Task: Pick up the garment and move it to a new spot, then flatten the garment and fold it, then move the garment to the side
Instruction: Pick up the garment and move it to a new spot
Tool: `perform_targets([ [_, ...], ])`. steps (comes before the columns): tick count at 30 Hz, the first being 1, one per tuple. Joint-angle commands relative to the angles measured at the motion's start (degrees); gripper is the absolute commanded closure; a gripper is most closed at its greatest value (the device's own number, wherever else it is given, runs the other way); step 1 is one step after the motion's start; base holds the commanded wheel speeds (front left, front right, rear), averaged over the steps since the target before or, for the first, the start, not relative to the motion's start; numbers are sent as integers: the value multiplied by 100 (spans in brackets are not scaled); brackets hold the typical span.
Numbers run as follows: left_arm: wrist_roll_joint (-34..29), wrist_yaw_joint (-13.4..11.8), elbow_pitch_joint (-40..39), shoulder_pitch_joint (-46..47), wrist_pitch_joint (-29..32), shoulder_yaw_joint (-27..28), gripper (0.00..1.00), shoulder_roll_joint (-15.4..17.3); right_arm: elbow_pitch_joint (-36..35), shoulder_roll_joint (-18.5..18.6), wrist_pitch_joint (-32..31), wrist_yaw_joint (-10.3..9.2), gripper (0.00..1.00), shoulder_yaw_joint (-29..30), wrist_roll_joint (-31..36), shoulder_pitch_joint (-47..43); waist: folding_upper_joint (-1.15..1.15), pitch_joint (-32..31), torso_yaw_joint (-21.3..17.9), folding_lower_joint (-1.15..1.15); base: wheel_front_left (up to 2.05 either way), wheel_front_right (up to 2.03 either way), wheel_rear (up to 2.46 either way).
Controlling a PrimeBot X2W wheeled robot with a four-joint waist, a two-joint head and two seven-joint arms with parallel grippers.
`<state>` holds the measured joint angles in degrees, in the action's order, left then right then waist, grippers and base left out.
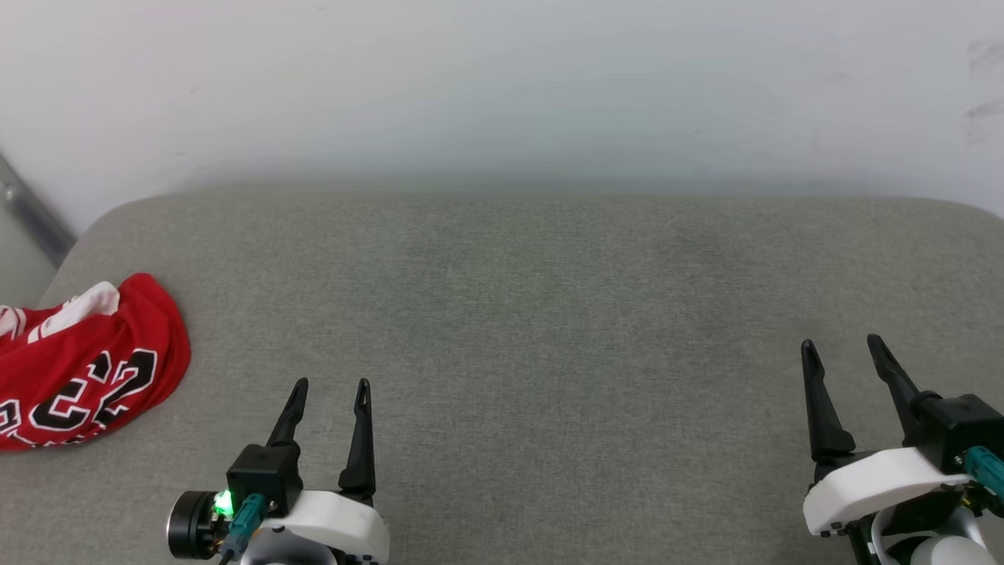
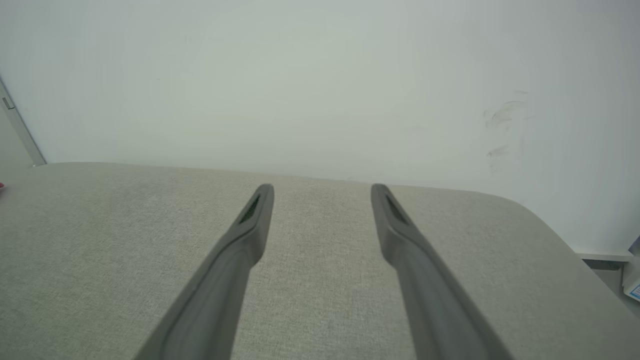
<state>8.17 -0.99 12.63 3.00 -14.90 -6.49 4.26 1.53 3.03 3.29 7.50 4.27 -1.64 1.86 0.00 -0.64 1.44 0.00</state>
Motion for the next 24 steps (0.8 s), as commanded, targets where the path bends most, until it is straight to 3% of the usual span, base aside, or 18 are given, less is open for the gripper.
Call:
perform_targets([
  [1, 5, 12, 5, 82, -38, 6, 0, 8, -7, -23, 36, -2, 0, -3, -47, 21, 0, 7, 62, 0, 0, 0, 0],
  [9, 64, -113, 20, 143, -33, 69, 0, 49, -173, -22, 9, -2, 0, -232, -105, -24, 0, 46, 597, 0, 0, 0, 0],
  [24, 303, -231, -176, 21, -40, 413, 0, 203, -412, -18, -43, -2, 0, -716, -242, 37, 0, 168, 2149, 0, 0, 0, 0],
])
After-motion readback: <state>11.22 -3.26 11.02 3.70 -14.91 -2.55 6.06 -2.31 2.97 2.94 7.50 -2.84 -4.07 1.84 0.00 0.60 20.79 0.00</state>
